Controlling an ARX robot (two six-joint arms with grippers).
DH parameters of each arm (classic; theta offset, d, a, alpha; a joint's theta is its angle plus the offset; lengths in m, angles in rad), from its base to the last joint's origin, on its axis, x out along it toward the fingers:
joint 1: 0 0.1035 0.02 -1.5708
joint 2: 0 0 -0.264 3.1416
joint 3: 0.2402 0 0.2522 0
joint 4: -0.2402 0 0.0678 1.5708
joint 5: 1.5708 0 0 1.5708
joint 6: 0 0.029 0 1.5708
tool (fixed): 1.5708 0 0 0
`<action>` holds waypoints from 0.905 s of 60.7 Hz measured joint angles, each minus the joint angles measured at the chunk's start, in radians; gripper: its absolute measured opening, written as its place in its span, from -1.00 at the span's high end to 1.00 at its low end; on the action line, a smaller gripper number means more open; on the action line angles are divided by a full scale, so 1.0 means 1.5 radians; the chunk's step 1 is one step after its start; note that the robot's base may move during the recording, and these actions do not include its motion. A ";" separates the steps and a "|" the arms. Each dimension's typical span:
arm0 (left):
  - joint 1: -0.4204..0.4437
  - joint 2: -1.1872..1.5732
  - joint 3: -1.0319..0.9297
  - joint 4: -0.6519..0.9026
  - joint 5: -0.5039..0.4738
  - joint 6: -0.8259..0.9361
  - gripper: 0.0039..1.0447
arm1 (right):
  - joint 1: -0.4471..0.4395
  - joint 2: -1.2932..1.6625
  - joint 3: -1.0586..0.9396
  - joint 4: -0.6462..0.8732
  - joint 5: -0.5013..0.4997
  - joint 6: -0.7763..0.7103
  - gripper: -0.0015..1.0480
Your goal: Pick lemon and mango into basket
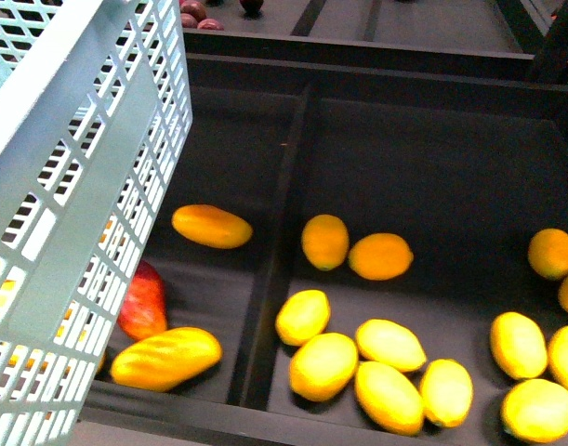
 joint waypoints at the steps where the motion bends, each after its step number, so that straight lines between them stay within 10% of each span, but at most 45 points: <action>1: 0.000 0.000 0.000 0.000 0.000 0.000 0.92 | 0.000 0.000 0.000 0.000 0.000 0.000 -0.83; 21: 0.004 -0.001 0.000 0.000 -0.012 0.009 0.92 | 0.000 0.000 0.000 0.000 -0.004 0.000 -0.83; 36: -0.019 0.155 0.105 -0.085 0.156 0.358 0.92 | 0.000 0.000 0.000 0.000 -0.003 0.000 -0.83; 55: -0.114 0.358 0.262 -0.047 0.237 0.432 0.92 | 0.000 0.000 0.000 0.000 -0.001 0.000 -0.83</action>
